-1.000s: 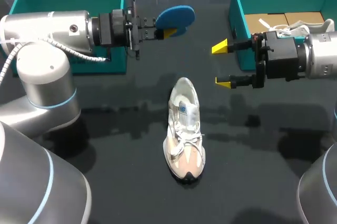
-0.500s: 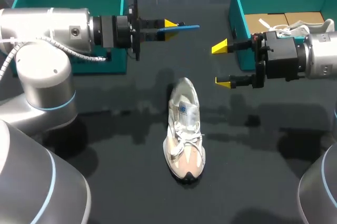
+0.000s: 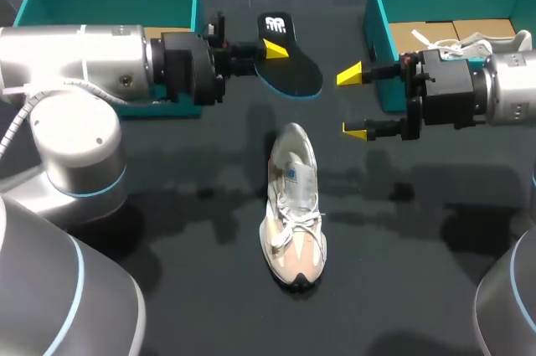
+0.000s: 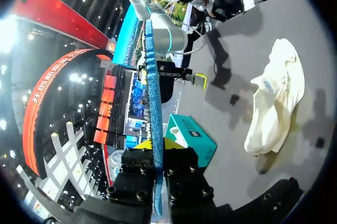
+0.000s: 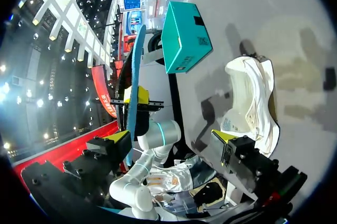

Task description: Take the shoe out of the shoebox, open the shoe tongue, remove and reinsert the insole, then place the shoe into the shoebox

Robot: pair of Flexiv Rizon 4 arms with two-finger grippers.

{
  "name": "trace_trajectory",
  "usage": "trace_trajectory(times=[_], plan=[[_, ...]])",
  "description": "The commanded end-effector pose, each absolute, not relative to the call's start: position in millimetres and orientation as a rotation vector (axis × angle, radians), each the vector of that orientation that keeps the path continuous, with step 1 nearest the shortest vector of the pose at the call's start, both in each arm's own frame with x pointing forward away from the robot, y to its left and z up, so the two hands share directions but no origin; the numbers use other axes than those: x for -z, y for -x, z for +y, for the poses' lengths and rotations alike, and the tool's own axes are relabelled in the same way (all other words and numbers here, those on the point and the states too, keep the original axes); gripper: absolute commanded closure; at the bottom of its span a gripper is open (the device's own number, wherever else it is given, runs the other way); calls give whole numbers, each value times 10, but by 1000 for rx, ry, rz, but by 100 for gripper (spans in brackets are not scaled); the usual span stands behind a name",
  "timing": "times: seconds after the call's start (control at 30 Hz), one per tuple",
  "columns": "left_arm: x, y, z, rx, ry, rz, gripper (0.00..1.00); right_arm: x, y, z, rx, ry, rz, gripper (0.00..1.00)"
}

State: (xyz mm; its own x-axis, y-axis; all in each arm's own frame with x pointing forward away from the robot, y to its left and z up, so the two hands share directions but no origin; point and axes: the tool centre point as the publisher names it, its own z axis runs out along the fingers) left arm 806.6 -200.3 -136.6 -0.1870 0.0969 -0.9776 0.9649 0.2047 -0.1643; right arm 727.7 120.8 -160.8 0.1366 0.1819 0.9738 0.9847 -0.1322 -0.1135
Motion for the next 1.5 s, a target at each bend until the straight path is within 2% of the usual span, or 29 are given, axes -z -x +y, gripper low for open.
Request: trace_trajectory(times=[0.03,0.67,0.7,0.73,0.77,0.87,1.07,1.2,1.43,1.5], plan=[[1477,-7995,-2043,966,-1117,1399,100,1614,-7272,1222,1105,1500,-1191,0],[1702,-8134,-2171,930,-1195,1328,100,1668,-7336,1559,1175,1355,-1252,0],[1711,-8134,-2172,933,-1192,1321,100,1666,-7346,1576,1174,1345,-1258,5],[1722,-8134,-2174,933,-1191,1317,100,1660,-7354,1598,1173,1340,-1265,19],[1734,-8133,-2177,932,-1192,1313,100,1654,-7363,1614,1173,1338,-1270,27],[1749,-8133,-2183,943,-1194,1287,100,1639,-7388,1662,1173,1324,-1281,36],[1733,-8108,-2189,952,-1202,1240,100,1660,-7449,1742,1178,1297,-1291,51],[1733,-8102,-2193,960,-1205,1225,100,1663,-7483,1785,1174,1277,-1298,53],[1728,-8090,-2213,974,-1203,1215,100,1688,-7504,1845,1162,1261,-1303,67],[1724,-8091,-2218,975,-1203,1212,100,1697,-7504,1862,1160,1252,-1301,68]])
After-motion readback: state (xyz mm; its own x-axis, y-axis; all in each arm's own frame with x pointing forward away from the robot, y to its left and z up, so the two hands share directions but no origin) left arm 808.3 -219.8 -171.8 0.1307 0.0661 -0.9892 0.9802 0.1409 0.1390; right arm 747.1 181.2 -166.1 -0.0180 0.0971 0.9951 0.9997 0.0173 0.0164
